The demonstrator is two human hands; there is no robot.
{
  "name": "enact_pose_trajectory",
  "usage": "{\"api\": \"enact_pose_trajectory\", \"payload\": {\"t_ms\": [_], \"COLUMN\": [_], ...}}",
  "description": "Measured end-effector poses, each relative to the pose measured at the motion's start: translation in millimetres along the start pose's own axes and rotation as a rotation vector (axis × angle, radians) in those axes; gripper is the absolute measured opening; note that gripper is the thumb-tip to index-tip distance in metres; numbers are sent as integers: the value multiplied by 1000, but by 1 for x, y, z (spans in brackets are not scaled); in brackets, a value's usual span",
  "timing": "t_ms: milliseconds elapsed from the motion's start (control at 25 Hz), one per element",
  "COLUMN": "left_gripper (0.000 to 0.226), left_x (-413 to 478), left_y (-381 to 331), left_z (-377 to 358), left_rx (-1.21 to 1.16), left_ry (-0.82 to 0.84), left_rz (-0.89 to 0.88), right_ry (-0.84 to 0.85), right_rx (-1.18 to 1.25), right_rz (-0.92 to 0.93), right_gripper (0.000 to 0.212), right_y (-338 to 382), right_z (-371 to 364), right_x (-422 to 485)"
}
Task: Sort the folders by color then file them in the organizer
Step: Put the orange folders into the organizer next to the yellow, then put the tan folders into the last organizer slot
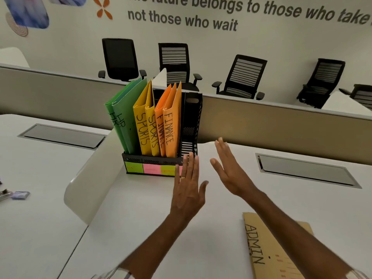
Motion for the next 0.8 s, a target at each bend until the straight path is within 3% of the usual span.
{"api": "enact_pose_trajectory", "payload": {"t_ms": [400,560,800], "left_gripper": [78,83,89], "left_x": [-120,-176,-233], "left_y": [-136,-183,-219], "left_z": [-53,-84,-112], "left_rx": [-89,-43,-112], "left_ry": [265,478,750], "left_rz": [-90,-118,90], "right_ry": [5,53,167], "right_rx": [-86,-141,-191], "right_rz": [-334,-523,-734], "right_gripper": [78,83,86], "right_y": [-136,-185,-234], "right_z": [-5,-5,-8], "right_x": [-228,-305,-402]}}
Point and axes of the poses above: each hand's wrist, its own x-axis towards the middle knuckle, its own z-axis out of the back of the hand, y = z × x, the point moved 4 cm from there along x, towards the middle knuckle, and after that the axes turned 5 degrees about x, right-handed, at the moved point
